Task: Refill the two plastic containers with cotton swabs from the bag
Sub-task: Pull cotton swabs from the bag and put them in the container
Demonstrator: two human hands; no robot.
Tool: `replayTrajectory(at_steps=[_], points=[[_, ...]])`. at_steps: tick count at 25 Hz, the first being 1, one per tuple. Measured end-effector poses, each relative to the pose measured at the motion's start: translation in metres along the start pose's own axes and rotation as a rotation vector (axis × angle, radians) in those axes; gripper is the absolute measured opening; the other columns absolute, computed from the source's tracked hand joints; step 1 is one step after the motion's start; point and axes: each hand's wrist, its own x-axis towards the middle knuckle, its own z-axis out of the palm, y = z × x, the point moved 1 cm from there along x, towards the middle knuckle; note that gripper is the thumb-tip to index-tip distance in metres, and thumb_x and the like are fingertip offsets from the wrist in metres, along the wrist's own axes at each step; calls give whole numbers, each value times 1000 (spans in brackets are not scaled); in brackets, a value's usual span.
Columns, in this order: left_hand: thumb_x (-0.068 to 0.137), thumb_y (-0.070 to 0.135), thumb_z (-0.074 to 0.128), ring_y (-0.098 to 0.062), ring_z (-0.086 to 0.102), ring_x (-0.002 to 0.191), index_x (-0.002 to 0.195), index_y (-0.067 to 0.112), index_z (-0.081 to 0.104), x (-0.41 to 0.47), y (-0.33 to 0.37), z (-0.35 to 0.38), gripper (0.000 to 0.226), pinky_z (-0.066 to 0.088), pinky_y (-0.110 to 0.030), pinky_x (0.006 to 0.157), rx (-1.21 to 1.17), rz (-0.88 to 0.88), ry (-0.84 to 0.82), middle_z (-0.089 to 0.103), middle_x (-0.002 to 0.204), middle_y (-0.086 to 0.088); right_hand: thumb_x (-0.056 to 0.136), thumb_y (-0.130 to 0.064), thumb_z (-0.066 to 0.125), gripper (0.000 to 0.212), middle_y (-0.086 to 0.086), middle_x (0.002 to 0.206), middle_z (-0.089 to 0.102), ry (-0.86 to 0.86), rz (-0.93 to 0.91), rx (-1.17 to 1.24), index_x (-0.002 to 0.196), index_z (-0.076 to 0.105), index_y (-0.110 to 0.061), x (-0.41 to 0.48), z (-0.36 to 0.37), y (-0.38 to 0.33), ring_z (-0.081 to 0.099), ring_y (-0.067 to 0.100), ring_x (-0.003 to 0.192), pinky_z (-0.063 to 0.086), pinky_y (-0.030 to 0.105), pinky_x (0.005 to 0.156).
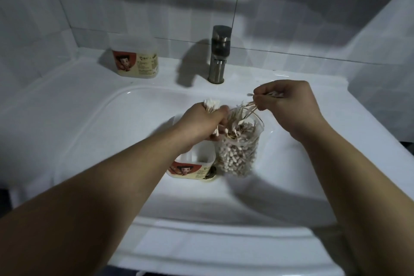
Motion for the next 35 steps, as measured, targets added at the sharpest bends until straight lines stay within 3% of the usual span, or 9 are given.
replayTrajectory(at_steps=[4, 7, 9, 13, 17, 22, 28, 31, 35], points=[[98, 31, 67, -17, 73, 92, 101, 15, 74, 2, 1, -1, 17, 63, -39, 80, -84, 83, -7, 78, 96, -5, 81, -1, 78, 15, 3, 68, 72, -15, 21, 152, 80, 77, -16, -1, 8, -1, 68, 14, 62, 56, 26, 71], [98, 20, 68, -17, 72, 87, 84, 21, 69, -1, 2, 1, 14, 61, -44, 87, -111, 113, -76, 74, 81, 4, 81, 3, 79, 15, 10, 71, 71, -59, 33, 216, 81, 77, -12, -2, 15, -2, 68, 19, 62, 58, 35, 77], [99, 17, 67, -18, 71, 84, 87, 20, 68, -2, 2, 2, 12, 59, -45, 86, -105, 124, -121, 73, 82, 1, 80, 2, 80, 15, 10, 72, 72, -65, 39, 203, 80, 77, -14, -2, 18, 0, 69, 21, 64, 59, 39, 80], [102, 12, 58, -13, 55, 61, 84, 15, 62, -2, 4, -1, 19, 50, -32, 64, -43, 99, -56, 65, 71, -1, 81, 2, 79, 14, 9, 73, 72, -23, 59, 206, 81, 77, -12, 1, 13, 3, 69, 18, 64, 60, 36, 79], [102, 26, 60, -16, 52, 61, 95, 1, 67, 4, 6, -10, 27, 47, -34, 64, -87, 62, 108, 61, 72, -5, 81, 3, 79, 13, 9, 74, 72, -31, 62, 238, 83, 76, -10, 1, 10, 1, 69, 18, 64, 60, 32, 78], [97, 22, 69, -19, 74, 86, 80, 23, 76, -9, 14, -3, 18, 63, -38, 81, -121, 139, -119, 76, 87, -4, 81, -2, 81, 16, 11, 75, 74, -92, 37, 173, 80, 77, -18, -7, 21, -2, 72, 21, 68, 59, 36, 80], [99, 2, 61, -8, 56, 57, 82, 18, 58, -13, 10, 1, 24, 47, -22, 53, -19, 167, -187, 65, 59, 9, 83, 2, 78, 15, 9, 75, 74, -145, 35, 235, 82, 75, -13, -8, 27, -4, 73, 20, 67, 63, 34, 77], [99, 3, 59, -8, 51, 57, 89, 18, 58, -10, 11, -1, 18, 41, -23, 53, -12, 167, -208, 71, 68, 8, 83, 8, 76, 11, 9, 70, 72, -78, 87, 381, 86, 73, -3, -5, 23, -3, 71, 21, 64, 60, 27, 71], [99, 5, 58, -9, 49, 56, 96, 18, 65, -7, 10, -4, 15, 40, -23, 53, 20, 124, -151, 71, 74, 0, 82, 9, 76, 12, 13, 76, 70, 7, 124, 440, 86, 73, -2, -1, 19, 2, 71, 23, 68, 61, 31, 79]])
